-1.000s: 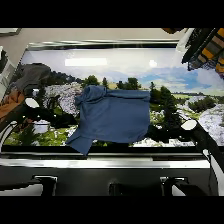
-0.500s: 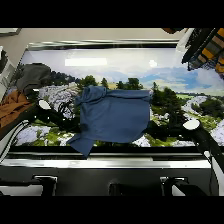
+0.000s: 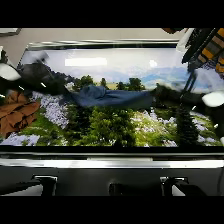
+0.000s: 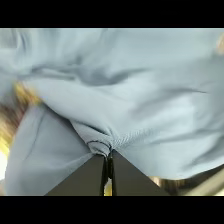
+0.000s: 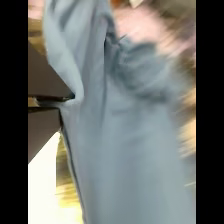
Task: Fold the clothes and pants, and hang the long-sleeved shirts on hangers.
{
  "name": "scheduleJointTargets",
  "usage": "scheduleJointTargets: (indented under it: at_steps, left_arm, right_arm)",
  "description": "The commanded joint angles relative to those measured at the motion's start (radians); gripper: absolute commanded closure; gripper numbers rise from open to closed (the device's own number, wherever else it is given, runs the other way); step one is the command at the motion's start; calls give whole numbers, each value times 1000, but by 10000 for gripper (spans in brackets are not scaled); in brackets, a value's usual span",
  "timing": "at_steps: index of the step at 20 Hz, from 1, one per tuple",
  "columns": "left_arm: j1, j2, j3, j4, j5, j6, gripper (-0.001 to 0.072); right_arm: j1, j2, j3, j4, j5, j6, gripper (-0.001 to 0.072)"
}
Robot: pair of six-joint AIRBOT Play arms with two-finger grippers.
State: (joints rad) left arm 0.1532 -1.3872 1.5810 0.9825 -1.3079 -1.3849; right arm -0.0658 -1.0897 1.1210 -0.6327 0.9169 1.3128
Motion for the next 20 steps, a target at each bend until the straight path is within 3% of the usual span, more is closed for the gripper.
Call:
scheduleJointTargets:
  at_steps: [1, 6, 12, 16, 20]
  left_arm:
    - [15, 115, 349, 141, 10, -122, 691]
    - [16, 353, 471, 314, -6, -269, 690]
    - [16, 526, 457, 455, -42, -324, 691]
    - [15, 478, 380, 458, -47, -325, 690]
    - [11, 293, 155, 422, -5, -254, 689]
  right_arm:
    - [1, 4, 366, -93, 72, 66, 687]
    - [0, 130, 709, -207, 167, 176, 687]
    - [0, 319, 745, -336, 151, 321, 687]
    - [1, 242, 744, -379, 190, 408, 687]
    - [1, -18, 744, -394, 358, 426, 686]
